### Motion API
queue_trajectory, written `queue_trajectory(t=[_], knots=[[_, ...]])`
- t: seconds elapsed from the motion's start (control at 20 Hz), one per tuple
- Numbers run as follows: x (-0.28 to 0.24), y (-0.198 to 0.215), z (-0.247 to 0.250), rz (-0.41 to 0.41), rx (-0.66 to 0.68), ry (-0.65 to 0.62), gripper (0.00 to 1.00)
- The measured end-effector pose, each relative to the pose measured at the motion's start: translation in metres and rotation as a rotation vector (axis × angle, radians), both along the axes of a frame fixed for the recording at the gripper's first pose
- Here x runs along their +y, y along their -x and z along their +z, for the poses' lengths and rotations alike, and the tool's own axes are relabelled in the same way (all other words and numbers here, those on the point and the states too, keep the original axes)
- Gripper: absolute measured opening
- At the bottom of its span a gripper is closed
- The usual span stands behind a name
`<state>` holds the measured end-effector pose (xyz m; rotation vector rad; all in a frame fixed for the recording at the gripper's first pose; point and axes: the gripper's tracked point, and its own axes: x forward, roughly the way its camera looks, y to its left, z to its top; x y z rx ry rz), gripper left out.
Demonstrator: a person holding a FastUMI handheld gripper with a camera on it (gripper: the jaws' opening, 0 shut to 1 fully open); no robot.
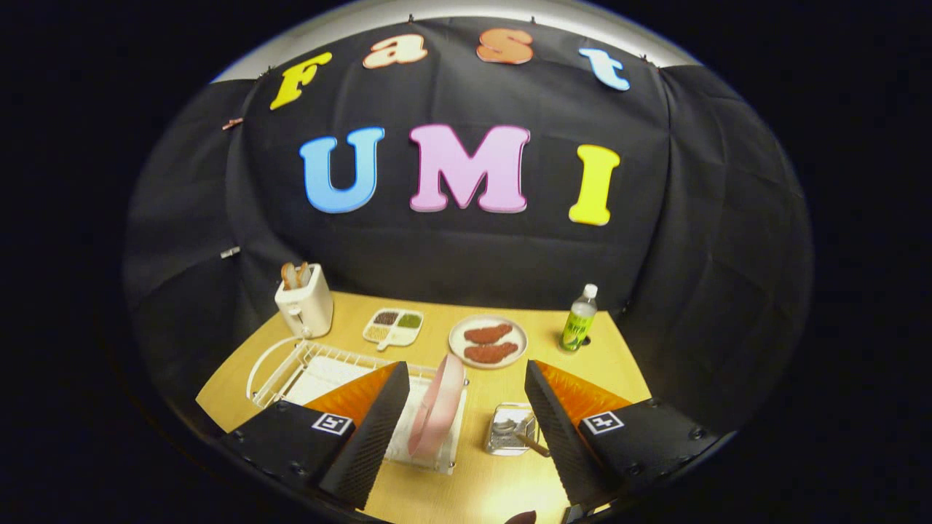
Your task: Take the plate from the dish rack, then take the spoon from the basket and place it into the plate.
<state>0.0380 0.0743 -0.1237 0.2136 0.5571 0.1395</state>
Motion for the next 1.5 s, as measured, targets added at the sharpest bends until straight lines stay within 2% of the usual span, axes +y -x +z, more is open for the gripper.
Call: queue_trajectory(t=[0.2, 0.4, 0.45, 0.6, 0.75, 0.95, 1.15, 1.3, 1.5], knots=[[0.029, -0.006, -0.05, 0.03, 0.158, -0.078, 0.97], [0.047, -0.018, -0.093, 0.04, 0.258, -0.096, 0.88], [0.049, -0.022, -0.1, 0.04, 0.275, -0.094, 0.82], [0.054, -0.039, -0.113, 0.011, 0.298, -0.084, 0.71], [0.051, -0.044, -0.127, -0.033, 0.338, -0.037, 0.41], [0.037, -0.046, -0.128, -0.156, 0.34, 0.05, 0.29], [0.028, -0.047, -0.116, -0.186, 0.321, 0.143, 0.22], [0.025, -0.043, -0.112, -0.198, 0.329, 0.178, 0.22], [0.026, -0.044, -0.106, -0.204, 0.319, 0.317, 0.21]])
